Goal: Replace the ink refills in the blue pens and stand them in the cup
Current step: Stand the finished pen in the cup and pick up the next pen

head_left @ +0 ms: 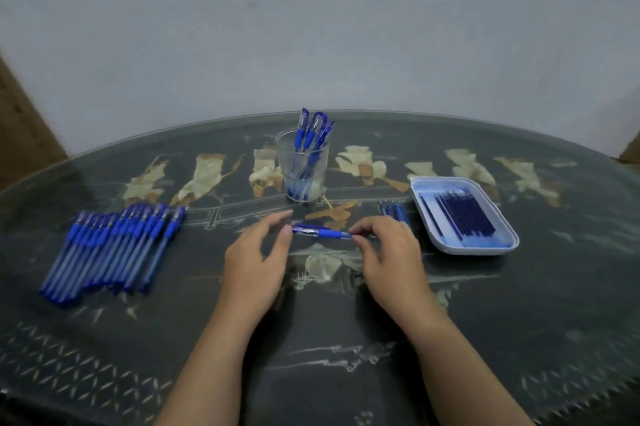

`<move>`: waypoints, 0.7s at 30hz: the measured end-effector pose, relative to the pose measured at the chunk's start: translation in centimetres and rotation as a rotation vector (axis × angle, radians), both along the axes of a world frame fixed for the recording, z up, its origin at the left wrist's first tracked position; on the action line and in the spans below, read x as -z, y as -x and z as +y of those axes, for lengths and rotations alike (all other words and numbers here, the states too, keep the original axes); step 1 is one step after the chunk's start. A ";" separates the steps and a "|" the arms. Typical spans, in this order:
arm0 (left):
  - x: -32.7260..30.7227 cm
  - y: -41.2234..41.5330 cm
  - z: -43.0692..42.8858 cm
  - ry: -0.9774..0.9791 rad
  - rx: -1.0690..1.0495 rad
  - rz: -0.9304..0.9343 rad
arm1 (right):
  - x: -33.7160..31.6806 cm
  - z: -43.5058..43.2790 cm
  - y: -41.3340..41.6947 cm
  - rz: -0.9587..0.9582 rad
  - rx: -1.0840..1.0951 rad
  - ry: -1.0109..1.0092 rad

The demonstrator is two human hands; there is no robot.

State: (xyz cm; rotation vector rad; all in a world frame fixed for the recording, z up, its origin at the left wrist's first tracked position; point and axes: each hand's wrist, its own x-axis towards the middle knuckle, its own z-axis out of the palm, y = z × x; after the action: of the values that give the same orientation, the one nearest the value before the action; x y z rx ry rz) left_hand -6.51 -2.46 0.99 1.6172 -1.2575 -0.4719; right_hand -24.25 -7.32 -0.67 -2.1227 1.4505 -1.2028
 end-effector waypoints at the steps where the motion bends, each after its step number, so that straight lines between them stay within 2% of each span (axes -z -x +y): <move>1: 0.2 0.1 -0.1 0.008 -0.003 0.025 | 0.3 -0.1 -0.1 -0.022 -0.025 0.013; 5: 0.2 0.3 -0.5 0.033 0.005 0.044 | 0.9 -0.6 -0.6 -0.082 -0.066 0.056; 10: 0.2 -0.1 -0.6 0.022 -0.007 -0.035 | 0.9 -0.4 -1.4 -0.124 -0.077 0.060; 16: 0.0 -0.1 -0.2 0.003 0.064 -0.163 | 1.0 -0.2 -1.8 -0.022 -0.030 0.128; 21: -0.2 -0.5 0.1 0.014 0.111 -0.180 | 1.0 -0.3 -1.8 -0.059 -0.059 0.138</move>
State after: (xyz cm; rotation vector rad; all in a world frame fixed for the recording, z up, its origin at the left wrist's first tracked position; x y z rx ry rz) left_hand -6.01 -2.41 1.19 1.6118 -1.4882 -0.3917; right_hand -22.43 -7.67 -1.67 -2.1828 1.3053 -1.3672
